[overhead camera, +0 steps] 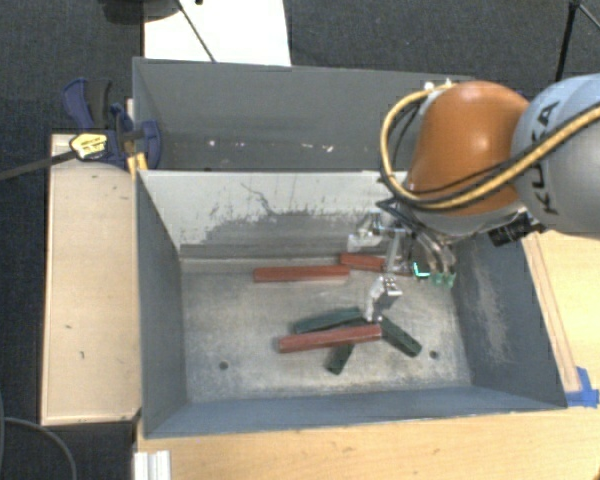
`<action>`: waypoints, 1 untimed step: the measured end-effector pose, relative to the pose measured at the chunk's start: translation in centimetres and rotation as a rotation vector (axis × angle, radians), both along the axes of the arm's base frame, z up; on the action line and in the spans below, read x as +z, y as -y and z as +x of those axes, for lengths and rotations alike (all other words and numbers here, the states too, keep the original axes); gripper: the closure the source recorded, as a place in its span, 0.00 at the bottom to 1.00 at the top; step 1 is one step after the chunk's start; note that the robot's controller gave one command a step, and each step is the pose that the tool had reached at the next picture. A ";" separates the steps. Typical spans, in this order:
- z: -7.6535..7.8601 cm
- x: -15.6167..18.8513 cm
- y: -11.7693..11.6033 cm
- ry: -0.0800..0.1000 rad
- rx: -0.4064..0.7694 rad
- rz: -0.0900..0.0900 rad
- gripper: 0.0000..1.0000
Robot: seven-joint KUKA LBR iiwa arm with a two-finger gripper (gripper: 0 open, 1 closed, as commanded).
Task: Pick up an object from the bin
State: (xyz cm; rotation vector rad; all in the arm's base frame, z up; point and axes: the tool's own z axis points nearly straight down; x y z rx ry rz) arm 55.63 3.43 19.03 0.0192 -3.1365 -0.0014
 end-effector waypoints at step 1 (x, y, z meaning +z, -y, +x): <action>0.2 0.4 0.0 0.008 -0.001 0.000 0.00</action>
Offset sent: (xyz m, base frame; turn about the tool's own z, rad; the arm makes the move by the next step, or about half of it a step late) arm -0.0329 0.0218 -0.1203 0.0051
